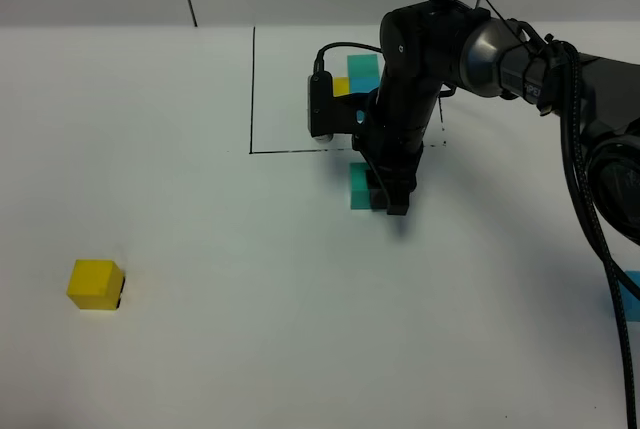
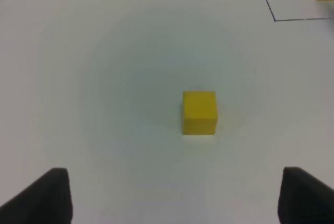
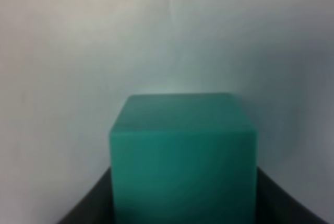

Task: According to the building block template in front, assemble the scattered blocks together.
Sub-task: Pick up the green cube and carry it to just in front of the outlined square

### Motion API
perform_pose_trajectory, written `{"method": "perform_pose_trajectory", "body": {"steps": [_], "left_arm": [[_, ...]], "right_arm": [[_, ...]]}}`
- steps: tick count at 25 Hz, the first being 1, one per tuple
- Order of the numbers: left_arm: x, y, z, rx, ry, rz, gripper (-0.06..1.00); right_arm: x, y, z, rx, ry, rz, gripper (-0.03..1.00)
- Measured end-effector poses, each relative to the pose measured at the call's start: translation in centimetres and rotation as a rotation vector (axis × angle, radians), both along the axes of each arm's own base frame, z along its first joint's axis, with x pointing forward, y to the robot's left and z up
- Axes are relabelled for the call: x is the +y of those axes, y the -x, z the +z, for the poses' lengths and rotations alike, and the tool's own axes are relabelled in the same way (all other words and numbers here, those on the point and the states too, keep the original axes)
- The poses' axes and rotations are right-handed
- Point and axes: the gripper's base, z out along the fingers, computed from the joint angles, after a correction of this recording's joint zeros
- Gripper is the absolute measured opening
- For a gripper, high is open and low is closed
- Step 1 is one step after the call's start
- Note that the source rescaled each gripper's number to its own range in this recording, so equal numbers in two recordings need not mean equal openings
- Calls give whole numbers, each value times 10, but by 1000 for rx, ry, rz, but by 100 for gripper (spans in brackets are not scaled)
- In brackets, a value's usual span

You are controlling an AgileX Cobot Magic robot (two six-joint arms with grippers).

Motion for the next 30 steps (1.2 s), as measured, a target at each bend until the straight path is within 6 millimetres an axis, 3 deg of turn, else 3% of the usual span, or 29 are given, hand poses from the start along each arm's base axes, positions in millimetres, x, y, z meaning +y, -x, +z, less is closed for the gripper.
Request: {"method": "perform_pose_trajectory", "body": {"steps": [30], "left_arm": [[0,0,0,0,0,0,85]], "right_arm": [[0,-1,-3,0,0,-2,1]]}}
